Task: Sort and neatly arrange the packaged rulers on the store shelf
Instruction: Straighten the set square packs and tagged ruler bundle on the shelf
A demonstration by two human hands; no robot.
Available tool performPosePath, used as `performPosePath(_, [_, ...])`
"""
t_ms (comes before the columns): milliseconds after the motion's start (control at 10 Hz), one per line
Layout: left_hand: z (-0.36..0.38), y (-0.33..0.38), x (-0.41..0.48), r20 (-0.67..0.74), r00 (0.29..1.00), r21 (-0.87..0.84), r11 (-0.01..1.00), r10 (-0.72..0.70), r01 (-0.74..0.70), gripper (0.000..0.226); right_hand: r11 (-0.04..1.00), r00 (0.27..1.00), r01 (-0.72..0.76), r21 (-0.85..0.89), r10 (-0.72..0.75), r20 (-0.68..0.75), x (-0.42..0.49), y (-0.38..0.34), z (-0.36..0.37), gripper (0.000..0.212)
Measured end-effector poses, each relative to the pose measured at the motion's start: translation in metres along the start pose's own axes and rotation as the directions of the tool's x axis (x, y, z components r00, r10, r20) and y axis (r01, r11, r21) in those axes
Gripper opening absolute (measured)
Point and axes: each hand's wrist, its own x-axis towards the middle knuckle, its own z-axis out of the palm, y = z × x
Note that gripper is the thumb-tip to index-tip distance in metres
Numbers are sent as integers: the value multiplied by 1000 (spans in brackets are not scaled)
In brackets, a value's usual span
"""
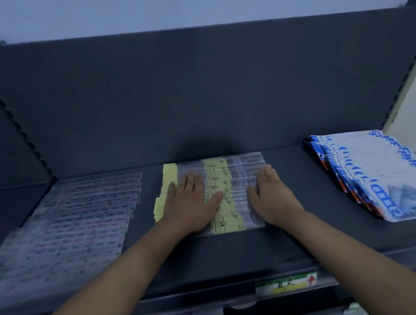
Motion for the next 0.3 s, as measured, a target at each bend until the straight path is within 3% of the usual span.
performPosePath(200, [-11,6,-5,-48,999,33,999,11,-9,85,999,999,37,0,-37,11,-9,8,-13,64])
performPosePath(300, [-20,14,-16,-135,991,32,999,1,3,81,988,993,118,-100,-119,-11,-18,16,-20,64])
